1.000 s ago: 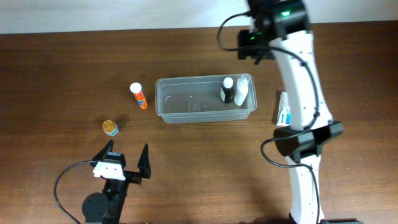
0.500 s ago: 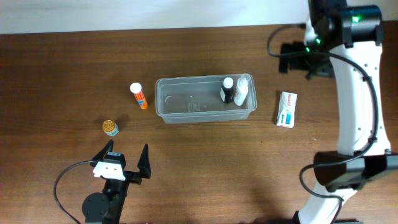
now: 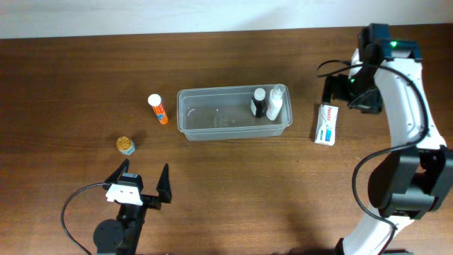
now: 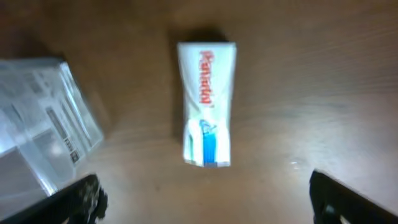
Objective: Pack container
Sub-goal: 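Move the right gripper right over the white Panadol box, then lower the right gripper around the Panadol box and close on it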
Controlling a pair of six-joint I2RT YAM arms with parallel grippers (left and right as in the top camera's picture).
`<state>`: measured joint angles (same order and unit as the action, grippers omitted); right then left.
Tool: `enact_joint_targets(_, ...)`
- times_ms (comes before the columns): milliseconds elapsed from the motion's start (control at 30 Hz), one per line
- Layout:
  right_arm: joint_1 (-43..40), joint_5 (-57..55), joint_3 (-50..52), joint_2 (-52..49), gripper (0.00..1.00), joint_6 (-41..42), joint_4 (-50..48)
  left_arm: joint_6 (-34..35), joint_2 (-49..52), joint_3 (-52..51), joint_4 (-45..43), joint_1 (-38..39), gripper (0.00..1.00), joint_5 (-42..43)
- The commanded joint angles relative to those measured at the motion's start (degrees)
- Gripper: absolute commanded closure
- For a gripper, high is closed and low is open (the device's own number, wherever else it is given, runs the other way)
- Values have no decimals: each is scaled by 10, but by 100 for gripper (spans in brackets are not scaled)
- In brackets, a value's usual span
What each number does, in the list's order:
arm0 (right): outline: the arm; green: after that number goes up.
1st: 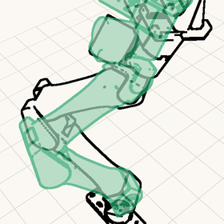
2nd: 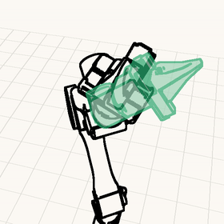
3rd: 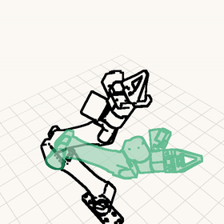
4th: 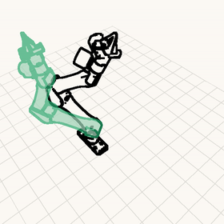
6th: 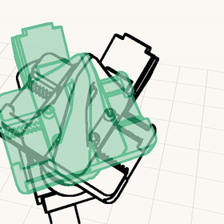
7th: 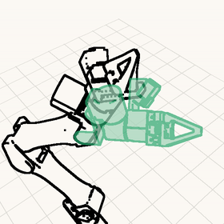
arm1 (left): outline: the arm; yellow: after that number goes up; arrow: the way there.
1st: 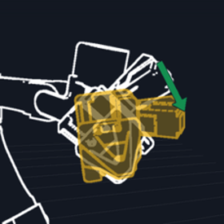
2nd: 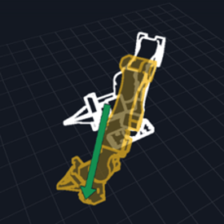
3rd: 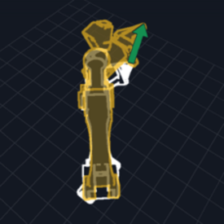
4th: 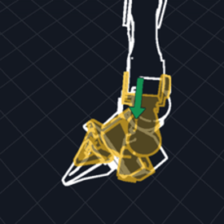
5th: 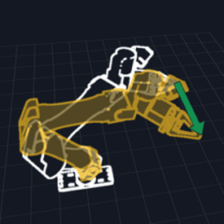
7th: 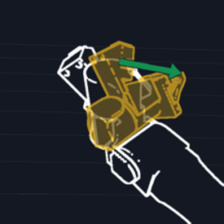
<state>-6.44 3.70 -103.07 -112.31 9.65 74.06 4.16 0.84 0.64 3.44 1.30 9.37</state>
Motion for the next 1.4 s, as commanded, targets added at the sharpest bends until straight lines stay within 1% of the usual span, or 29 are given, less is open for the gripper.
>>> enact_joint_targets(0, 8, 31, 44, -7, 1, -11, -41, 3, -5, -1, 3, -3, 1, -4)
enact_joint_targets(133, 8, 29, 85, -13, 1, -11, -84, 3, -5, -1, 3, -3, 1, -4)
enact_joint_targets(233, 8, 7, 115, -14, 1, -11, -111, 3, -5, -1, 3, -3, 1, -4)
enact_joint_targets(567, 8, 1, 200, -14, 1, -13, -211, 3, -5, -1, 3, -3, 1, -4)
enact_joint_targets(633, 8, -7, 205, -14, 1, -13, -219, 3, -5, -1, 3, -3, 1, -4)
enact_joint_targets(733, 8, -59, 218, -14, 1, -13, -226, 3, -5, -1, 3, -3, 0, -4)
enact_joint_targets(800, 8, -71, 229, -15, 1, -13, -232, 3, -5, -1, 3, -3, 1, -4)
enact_joint_targets(1367, 8, -55, 273, -16, 1, -13, -283, 3, -5, -1, 3, -3, 1, -4)
